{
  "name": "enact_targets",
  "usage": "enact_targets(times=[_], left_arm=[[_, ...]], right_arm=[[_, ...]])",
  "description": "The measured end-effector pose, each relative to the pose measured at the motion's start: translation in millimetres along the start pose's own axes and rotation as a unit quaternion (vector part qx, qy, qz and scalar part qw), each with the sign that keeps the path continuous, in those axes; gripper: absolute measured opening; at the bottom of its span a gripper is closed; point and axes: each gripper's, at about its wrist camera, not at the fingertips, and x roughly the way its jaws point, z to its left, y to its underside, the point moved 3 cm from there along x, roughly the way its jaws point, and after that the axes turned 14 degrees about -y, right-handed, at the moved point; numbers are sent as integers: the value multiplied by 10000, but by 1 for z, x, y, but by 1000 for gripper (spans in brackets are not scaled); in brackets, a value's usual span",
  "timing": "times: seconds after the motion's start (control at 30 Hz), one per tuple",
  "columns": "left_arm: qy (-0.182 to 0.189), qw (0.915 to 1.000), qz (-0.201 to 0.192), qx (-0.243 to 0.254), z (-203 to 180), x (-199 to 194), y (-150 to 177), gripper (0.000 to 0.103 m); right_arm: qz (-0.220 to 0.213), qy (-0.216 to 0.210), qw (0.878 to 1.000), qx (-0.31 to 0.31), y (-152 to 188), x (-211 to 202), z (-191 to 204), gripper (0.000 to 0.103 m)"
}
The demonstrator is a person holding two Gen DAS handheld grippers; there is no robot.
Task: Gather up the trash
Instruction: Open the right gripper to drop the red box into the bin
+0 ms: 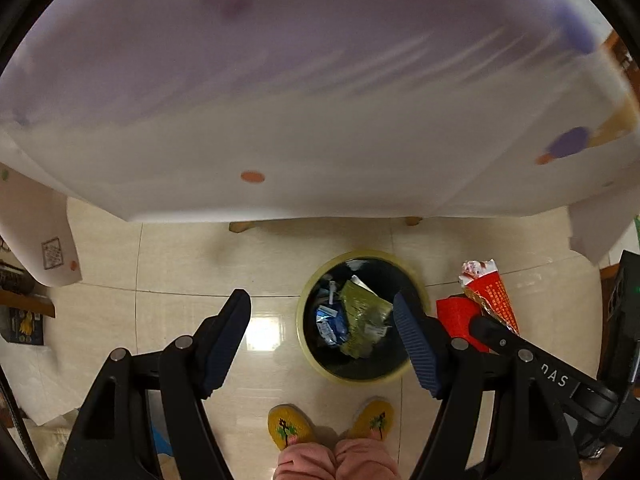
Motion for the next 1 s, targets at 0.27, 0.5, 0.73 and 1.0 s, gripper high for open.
enact_targets(times=[0.27,0.5,0.73,1.0], left_arm=[[-241,9996,84,-111,0,33,11,72],[-215,9995,123,-190,-6,40,14,72],[-202,9997,62,-116,-15,37,12,72],[-185,9997,12,-127,-15,30,8,72]], right_arm=[[-28,-53,9998,-171,-7,39,-19,57],[-116,38,9984,-545,-4,46,-18,58],[-191,206,9940,-1059,-3,40,-3,58],[-318,255,9912,-1260,-2,26,14,58]])
